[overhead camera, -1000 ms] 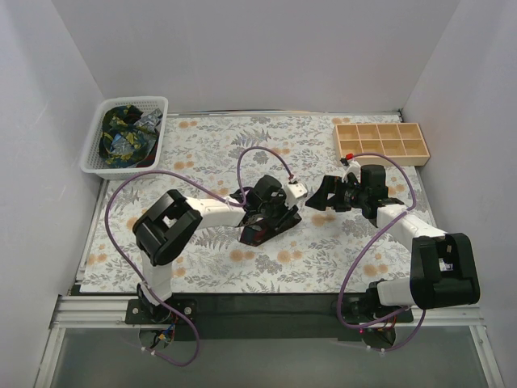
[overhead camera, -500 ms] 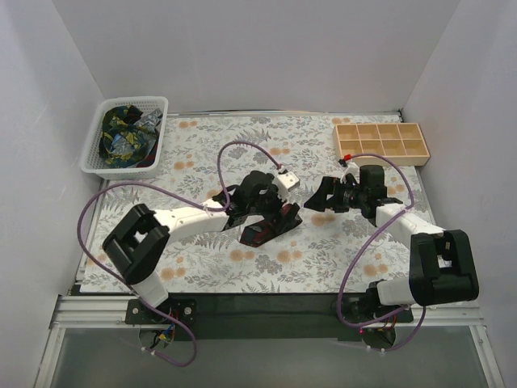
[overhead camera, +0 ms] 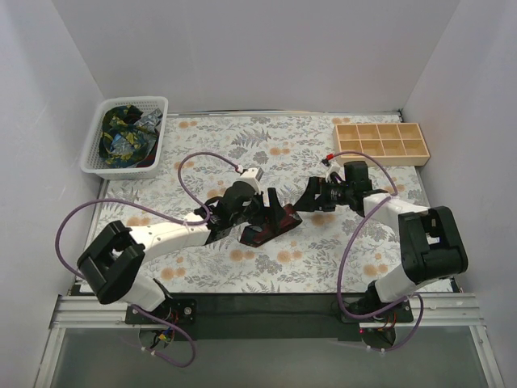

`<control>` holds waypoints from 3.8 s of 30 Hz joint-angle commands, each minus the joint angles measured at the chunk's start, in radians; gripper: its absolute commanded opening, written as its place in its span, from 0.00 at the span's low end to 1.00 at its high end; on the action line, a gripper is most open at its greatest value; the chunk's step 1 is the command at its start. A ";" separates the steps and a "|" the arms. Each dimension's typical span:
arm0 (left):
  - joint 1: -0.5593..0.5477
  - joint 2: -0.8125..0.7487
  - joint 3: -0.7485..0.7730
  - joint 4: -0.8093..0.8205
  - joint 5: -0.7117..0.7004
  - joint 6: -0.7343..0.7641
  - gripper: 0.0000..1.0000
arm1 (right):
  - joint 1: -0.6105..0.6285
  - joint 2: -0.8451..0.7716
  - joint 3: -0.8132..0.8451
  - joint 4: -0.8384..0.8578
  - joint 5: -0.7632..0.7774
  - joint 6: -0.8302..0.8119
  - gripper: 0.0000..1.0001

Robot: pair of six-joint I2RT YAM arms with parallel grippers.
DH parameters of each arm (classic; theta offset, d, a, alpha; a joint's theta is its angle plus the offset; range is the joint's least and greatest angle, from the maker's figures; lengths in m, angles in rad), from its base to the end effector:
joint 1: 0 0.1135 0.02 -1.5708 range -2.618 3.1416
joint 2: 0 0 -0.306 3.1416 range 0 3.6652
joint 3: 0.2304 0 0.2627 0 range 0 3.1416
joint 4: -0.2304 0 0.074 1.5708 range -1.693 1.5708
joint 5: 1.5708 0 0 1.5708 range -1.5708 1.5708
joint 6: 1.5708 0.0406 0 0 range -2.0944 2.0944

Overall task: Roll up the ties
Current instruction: Roll the tie

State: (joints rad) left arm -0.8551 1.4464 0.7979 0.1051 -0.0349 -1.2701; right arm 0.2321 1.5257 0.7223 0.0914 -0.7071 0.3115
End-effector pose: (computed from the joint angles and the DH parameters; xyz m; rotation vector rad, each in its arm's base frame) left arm 0.2111 -0.2407 0.2512 -0.5106 2.3124 -1.1471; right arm 0.2921 0.0961 0.2083 -0.2937 2.2871 1.0878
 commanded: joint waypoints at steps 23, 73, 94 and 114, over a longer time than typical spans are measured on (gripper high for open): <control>0.002 0.209 0.038 0.008 -0.020 -0.256 0.41 | 0.056 0.183 0.078 0.090 -0.098 0.005 0.84; 0.077 0.014 -0.022 -0.146 -0.016 -0.224 0.84 | 0.208 0.106 0.318 -0.393 0.496 -0.431 0.10; 0.125 -0.491 -0.204 -0.456 -0.292 -0.206 0.86 | 0.751 0.221 0.351 -0.435 1.514 -0.522 0.12; 0.126 -0.621 -0.238 -0.578 -0.310 -0.288 0.86 | 0.875 0.183 0.273 -0.438 1.209 -0.425 0.61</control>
State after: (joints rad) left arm -0.7349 0.8288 0.5674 -0.4522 -0.3473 -1.5379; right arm 1.1019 1.7557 1.0206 -0.3340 0.6441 -0.1680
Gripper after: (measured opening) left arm 0.856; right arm 0.574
